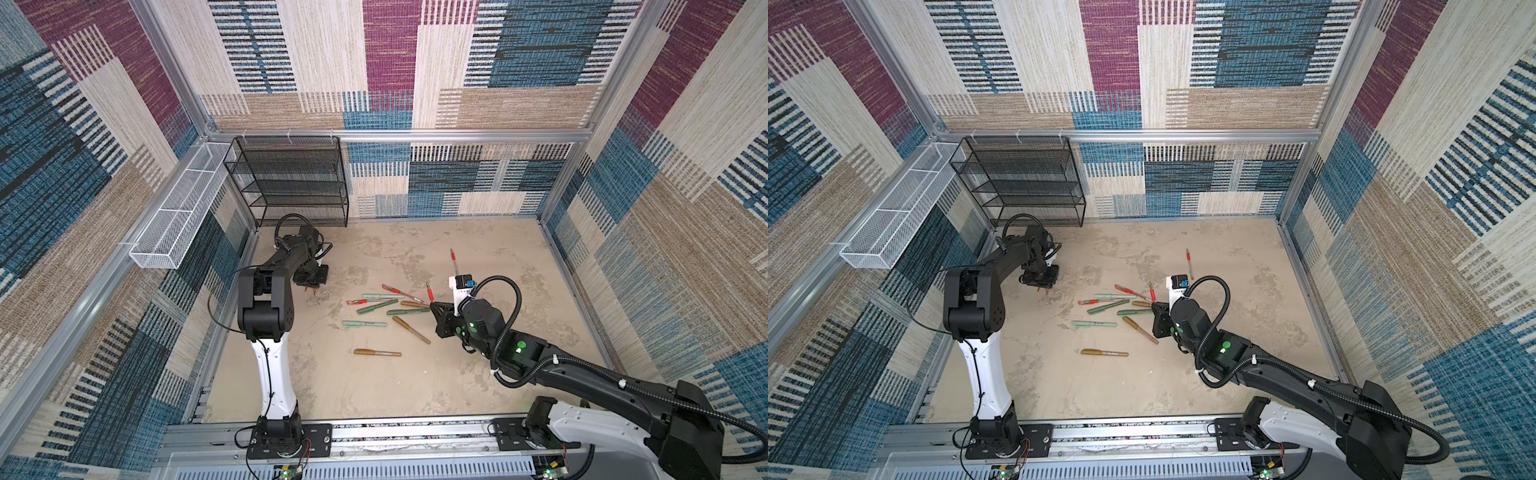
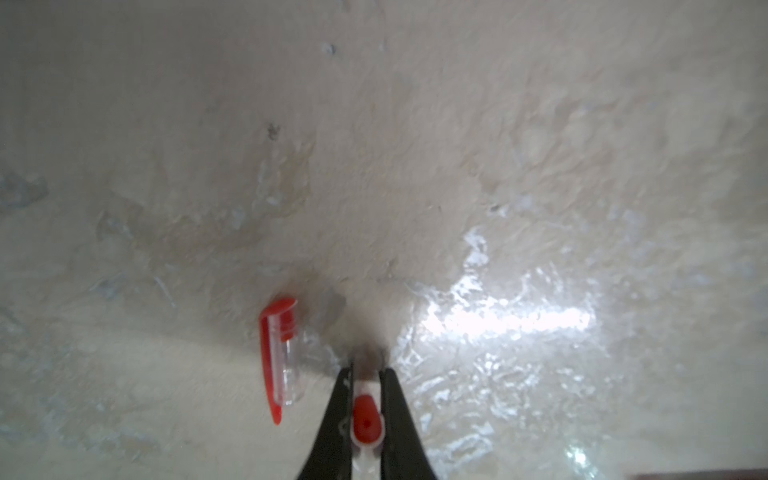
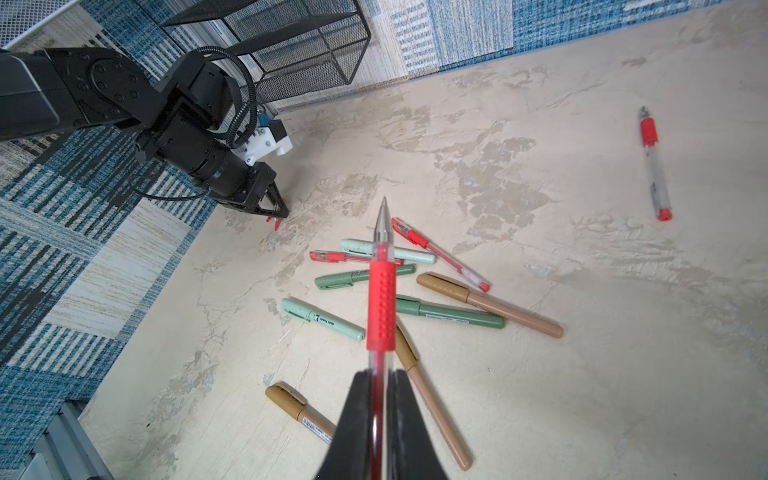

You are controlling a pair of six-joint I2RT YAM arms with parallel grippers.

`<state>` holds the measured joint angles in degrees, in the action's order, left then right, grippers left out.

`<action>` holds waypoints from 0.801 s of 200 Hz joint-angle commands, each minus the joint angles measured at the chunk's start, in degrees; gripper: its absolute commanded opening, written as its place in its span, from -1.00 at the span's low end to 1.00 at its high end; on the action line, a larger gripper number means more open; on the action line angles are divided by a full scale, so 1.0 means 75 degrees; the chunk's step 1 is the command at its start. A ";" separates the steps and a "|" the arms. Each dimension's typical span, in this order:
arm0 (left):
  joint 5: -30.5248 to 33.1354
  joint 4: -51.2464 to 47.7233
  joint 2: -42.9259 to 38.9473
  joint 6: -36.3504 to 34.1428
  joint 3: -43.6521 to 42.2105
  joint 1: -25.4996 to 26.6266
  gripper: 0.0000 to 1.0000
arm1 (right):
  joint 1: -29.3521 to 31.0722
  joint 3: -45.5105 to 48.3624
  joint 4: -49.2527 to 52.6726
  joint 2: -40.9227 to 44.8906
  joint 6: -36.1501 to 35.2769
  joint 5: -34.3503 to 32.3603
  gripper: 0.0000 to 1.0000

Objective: Open the pen caps
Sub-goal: 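Set the red cap down with the left gripper while the right carries the pen, then lower the uncapped pen beside the first pen and open the right gripper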

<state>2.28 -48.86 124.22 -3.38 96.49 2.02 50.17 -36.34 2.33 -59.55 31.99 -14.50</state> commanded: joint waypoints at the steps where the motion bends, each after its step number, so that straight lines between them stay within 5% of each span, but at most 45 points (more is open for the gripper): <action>1: 0.0165 -0.0246 0.0128 -0.0054 0.0133 0.0000 -0.77 | -0.0001 0.0063 -0.0141 0.0037 -0.0082 -0.0014 -1.00; 101: 0.0024 -0.0398 -0.0452 0.0069 0.0216 0.0034 -0.45 | -0.0054 -0.0148 0.0229 0.0213 -0.0270 -0.0177 -1.00; 160: -0.0401 -0.0157 -0.2210 0.0239 -0.0630 0.0170 -0.30 | -0.0372 -0.0751 0.0739 0.0034 -0.0588 -0.0267 -1.00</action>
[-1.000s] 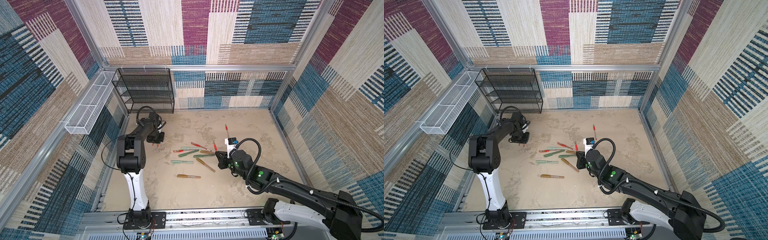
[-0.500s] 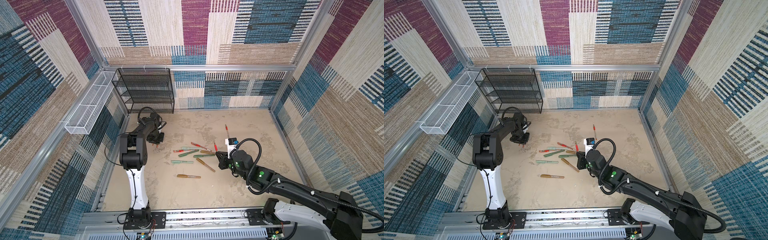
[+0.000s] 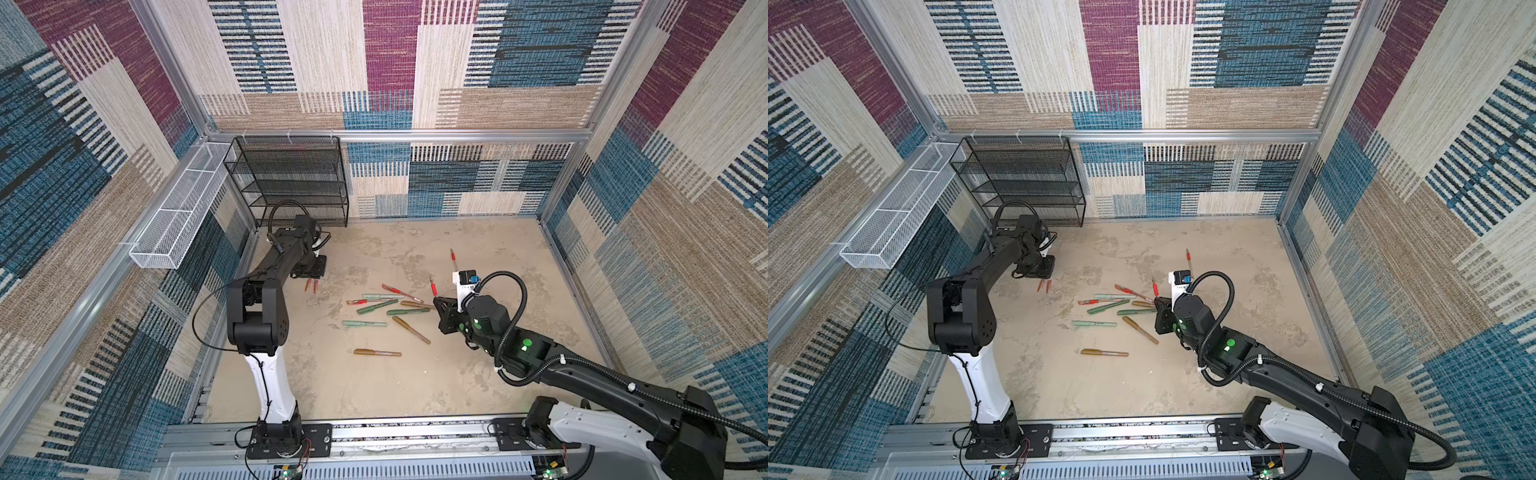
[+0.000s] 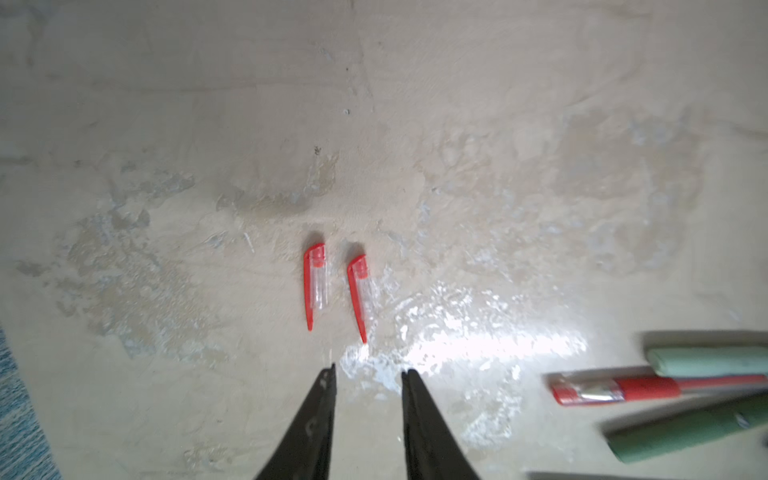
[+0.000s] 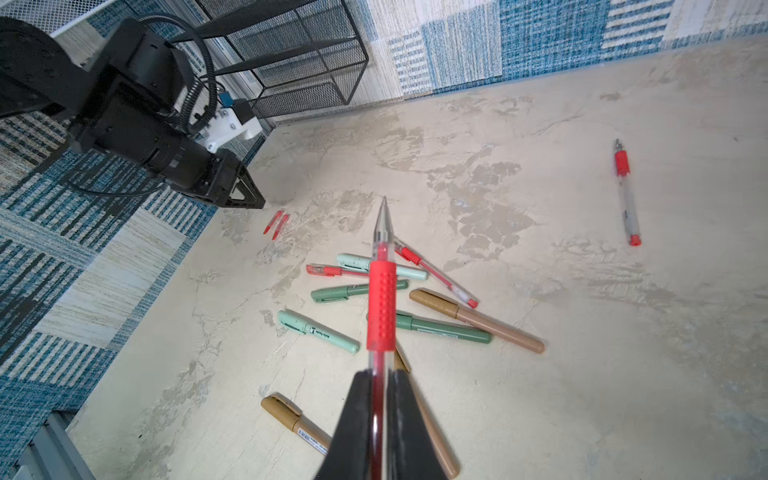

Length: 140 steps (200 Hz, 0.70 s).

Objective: Open the pen caps
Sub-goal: 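Lower the uncapped pen beside the first pen and open the right gripper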

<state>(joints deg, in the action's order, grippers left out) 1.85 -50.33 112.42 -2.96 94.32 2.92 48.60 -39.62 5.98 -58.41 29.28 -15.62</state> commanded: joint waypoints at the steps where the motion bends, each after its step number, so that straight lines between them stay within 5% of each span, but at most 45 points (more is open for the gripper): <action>1: -0.0347 0.0052 -0.0671 0.0184 -0.0365 0.0053 -0.30 | -0.0175 -0.0334 0.0278 -0.0125 -0.0231 -0.0114 -1.00; 62: -0.1435 0.1065 -0.3447 0.0194 -0.2358 0.0092 0.10 | -0.1291 -0.1201 0.0743 -0.0725 -0.1071 0.0366 -1.00; 103: -0.2200 0.1915 -0.5307 0.0225 -0.3927 0.0092 0.54 | -0.2215 -0.1771 0.0731 -0.1420 -0.1622 0.0901 -1.00; 140: -0.2581 0.2549 -0.6561 0.0207 -0.4947 0.0048 0.69 | -0.2950 -0.2280 0.0702 -0.2180 -0.2101 0.1412 -1.00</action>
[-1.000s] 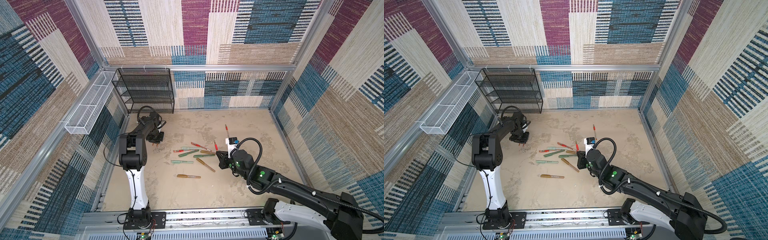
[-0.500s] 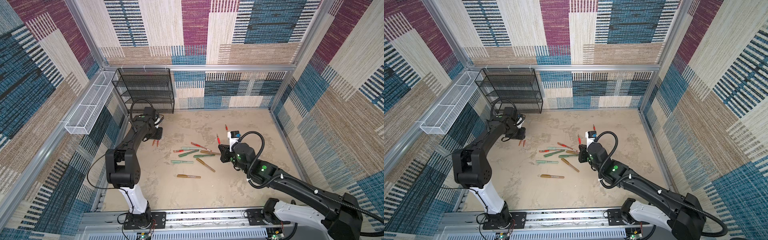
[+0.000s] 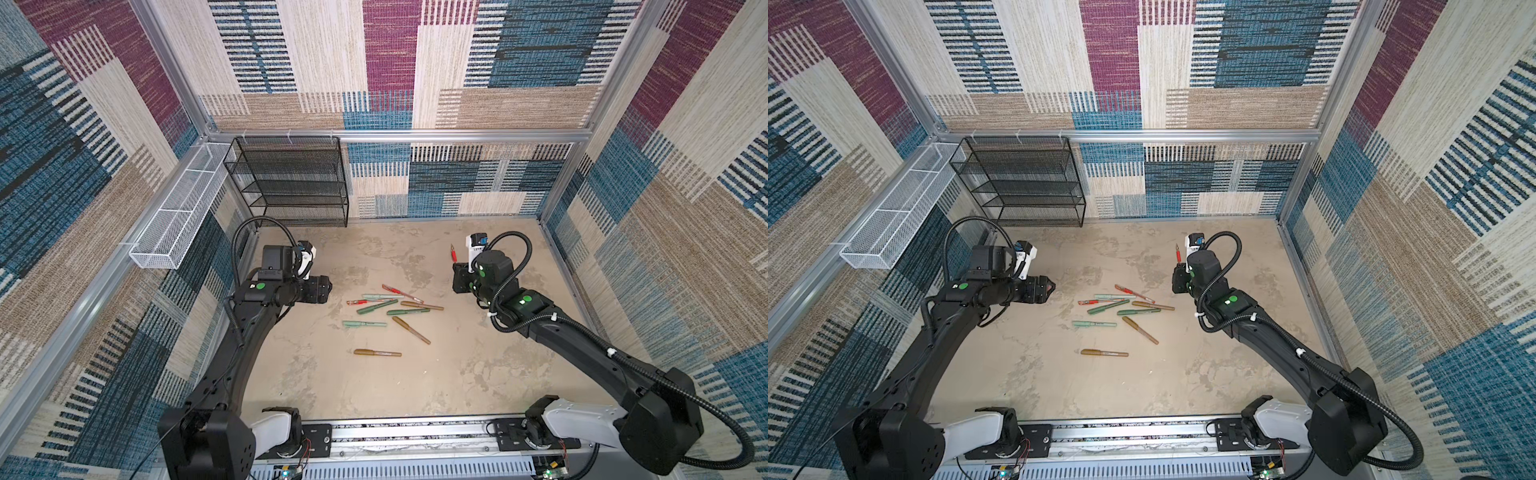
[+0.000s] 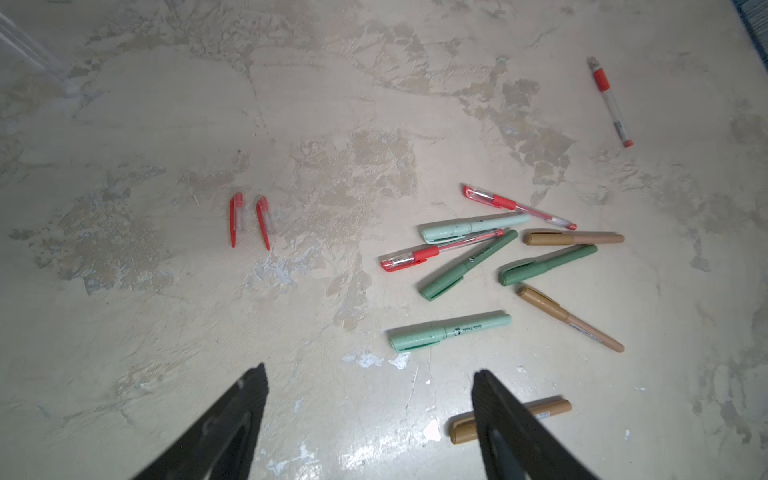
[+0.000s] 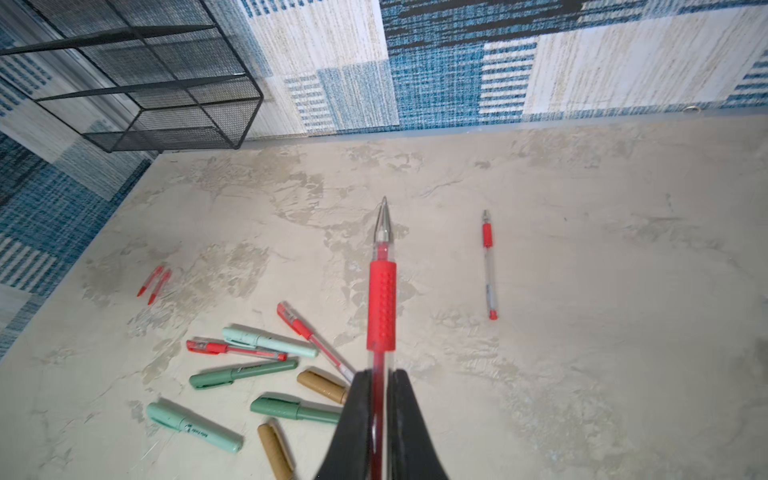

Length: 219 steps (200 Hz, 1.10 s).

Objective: Open the pen caps
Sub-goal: 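Lower the uncapped pen beside the first pen and open the right gripper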

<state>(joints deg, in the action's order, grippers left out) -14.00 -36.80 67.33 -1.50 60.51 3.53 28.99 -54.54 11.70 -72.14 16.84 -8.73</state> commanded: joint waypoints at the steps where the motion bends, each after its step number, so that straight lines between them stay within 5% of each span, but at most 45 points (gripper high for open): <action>1: -0.0479 0.0751 -0.0574 0.0018 -0.0456 -0.0041 0.69 | -0.0355 -0.0305 -0.0067 -0.0375 -0.0459 0.0507 -1.00; 117: -0.0930 0.1194 -0.1166 0.0291 -0.0980 -0.0600 0.89 | -0.2256 -0.1437 -0.0332 -0.3013 -0.1171 0.1564 -1.00; 219: -0.0952 0.1198 -0.1242 0.0311 -0.0924 -0.0599 0.91 | -0.2652 -0.3256 -0.0203 -0.5804 -0.1469 0.1811 -1.00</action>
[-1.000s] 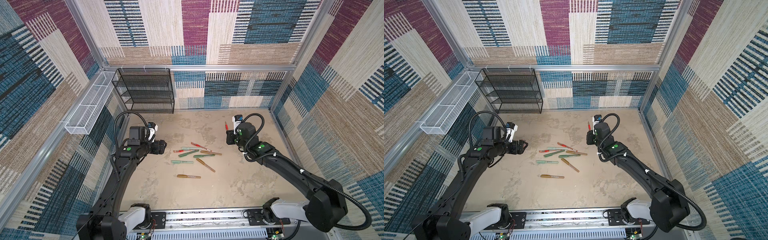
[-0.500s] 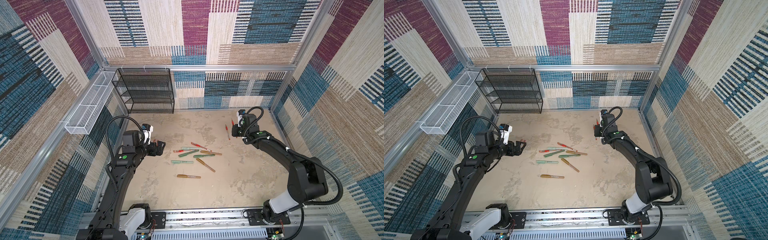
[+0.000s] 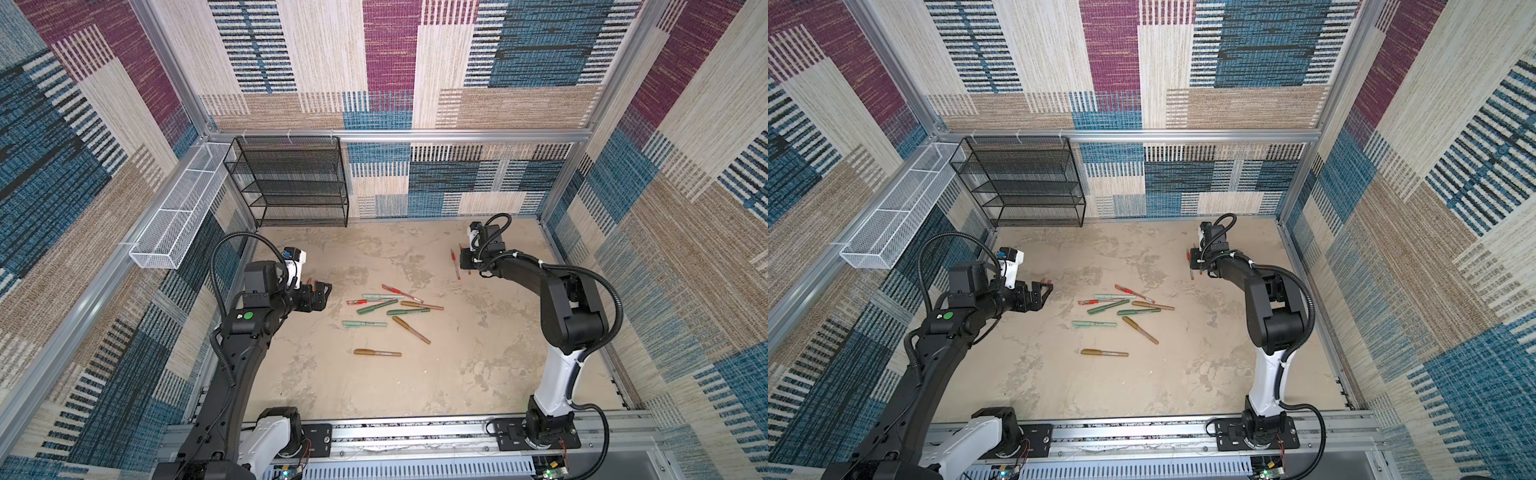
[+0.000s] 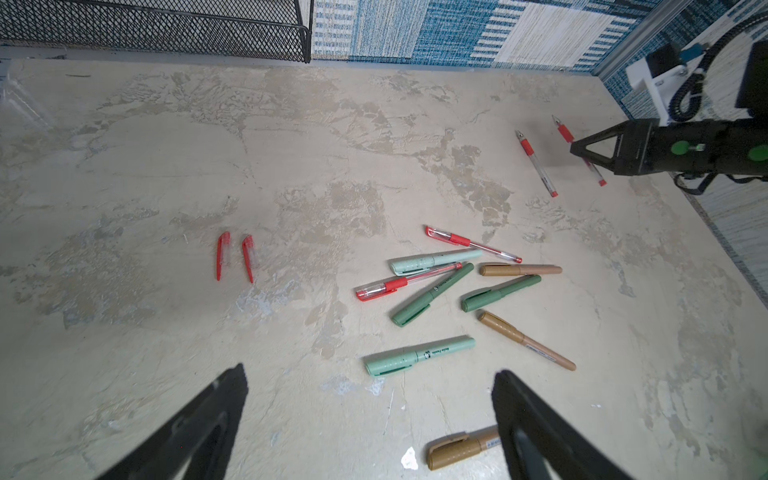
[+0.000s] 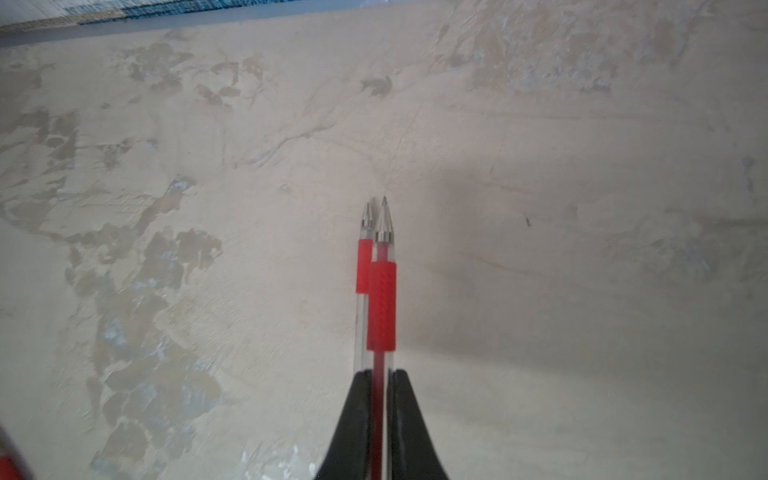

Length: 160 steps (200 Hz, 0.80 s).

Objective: Open the pen caps
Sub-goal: 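Lower the uncapped pen beside the first pen and open the right gripper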

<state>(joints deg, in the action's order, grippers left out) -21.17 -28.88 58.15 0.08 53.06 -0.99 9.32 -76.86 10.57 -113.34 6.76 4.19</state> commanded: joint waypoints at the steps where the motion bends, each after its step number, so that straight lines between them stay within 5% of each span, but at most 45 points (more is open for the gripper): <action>1: 0.0001 0.0146 -0.0025 0.0104 0.0066 0.0004 0.91 | -0.0027 -0.0284 -0.0051 -0.0328 -0.0127 0.0087 -1.00; 119: -0.0126 0.0214 0.0005 0.0101 -0.0034 -0.0020 0.91 | -0.0117 -0.0024 -0.0395 -0.0798 0.0114 0.0044 -0.95; 160: -0.0122 0.0217 -0.0025 0.0119 -0.0030 -0.0018 0.91 | -0.0109 -0.0084 -0.0380 -0.0754 0.0047 0.0046 -0.73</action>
<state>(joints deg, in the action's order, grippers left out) -21.32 -28.51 58.35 0.12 53.04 -1.10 8.43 -76.97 8.75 -119.20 7.46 4.97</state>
